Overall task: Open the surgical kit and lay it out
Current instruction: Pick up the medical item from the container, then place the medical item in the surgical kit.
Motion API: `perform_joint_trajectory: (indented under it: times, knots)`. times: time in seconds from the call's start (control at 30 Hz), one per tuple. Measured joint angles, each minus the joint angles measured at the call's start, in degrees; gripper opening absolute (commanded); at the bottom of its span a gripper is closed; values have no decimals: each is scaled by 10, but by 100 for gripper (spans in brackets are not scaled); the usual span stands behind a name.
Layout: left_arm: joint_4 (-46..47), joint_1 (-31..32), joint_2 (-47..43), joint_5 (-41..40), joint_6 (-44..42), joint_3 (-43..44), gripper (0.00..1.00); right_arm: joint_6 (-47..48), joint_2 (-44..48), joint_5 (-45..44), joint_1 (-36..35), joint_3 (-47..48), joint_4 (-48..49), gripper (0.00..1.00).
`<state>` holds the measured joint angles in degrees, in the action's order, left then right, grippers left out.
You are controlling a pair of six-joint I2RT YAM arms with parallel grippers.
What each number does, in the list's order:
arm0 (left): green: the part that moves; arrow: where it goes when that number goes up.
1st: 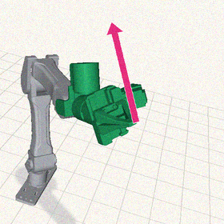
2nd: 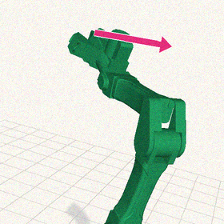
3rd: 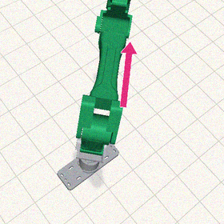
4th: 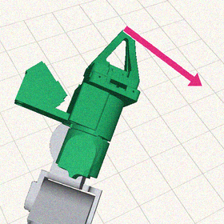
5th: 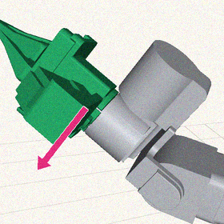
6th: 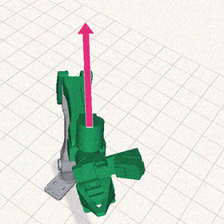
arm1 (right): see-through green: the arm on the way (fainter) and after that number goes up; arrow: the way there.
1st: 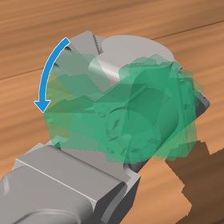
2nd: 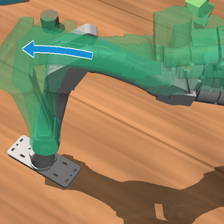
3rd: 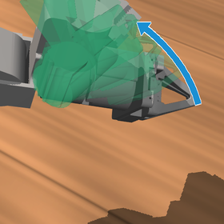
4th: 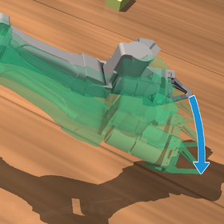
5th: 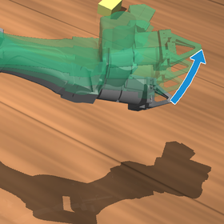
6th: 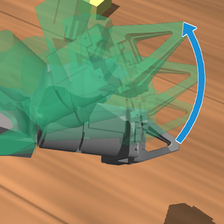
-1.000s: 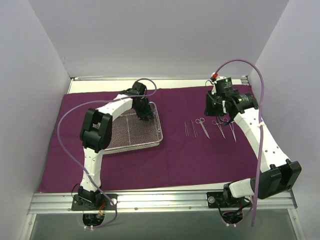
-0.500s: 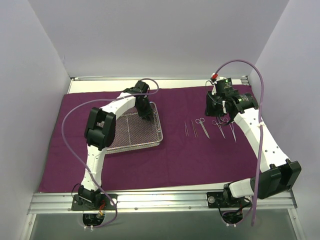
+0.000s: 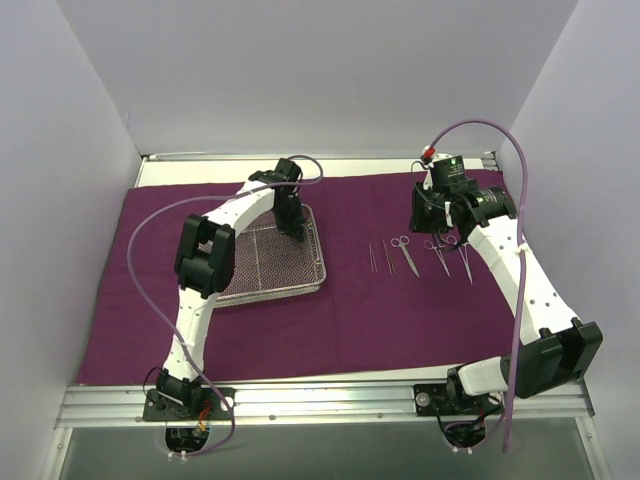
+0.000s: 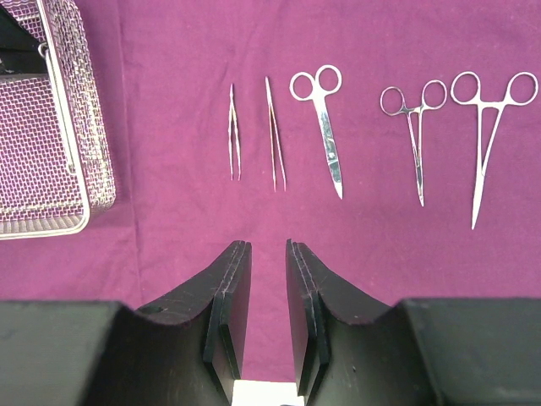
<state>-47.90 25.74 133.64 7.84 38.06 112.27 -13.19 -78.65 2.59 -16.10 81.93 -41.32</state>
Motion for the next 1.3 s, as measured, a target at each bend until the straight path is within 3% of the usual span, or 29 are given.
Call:
perform_joint_trajectory:
  times: [0.3, 0.8, 1.0, 1.13, 1.3]
  knots:
    - [-44, 1, 2, 14, -46, 13, 2, 0, -4, 8, -1, 0, 6, 24]
    - [-15, -3, -85, 67, -87, -135, 2, -1, -16, 24, -1, 0, 19, 25]
    - [-21, -20, -152, 74, -101, -156, 2, 8, -17, 24, -1, 0, 23, 33]
    - [-21, -46, -209, 109, -97, -151, 2, 26, -12, 31, -2, -9, 44, 37]
    - [-15, -71, -268, 213, -73, -161, 2, 71, 24, 80, -20, -51, 93, 40]
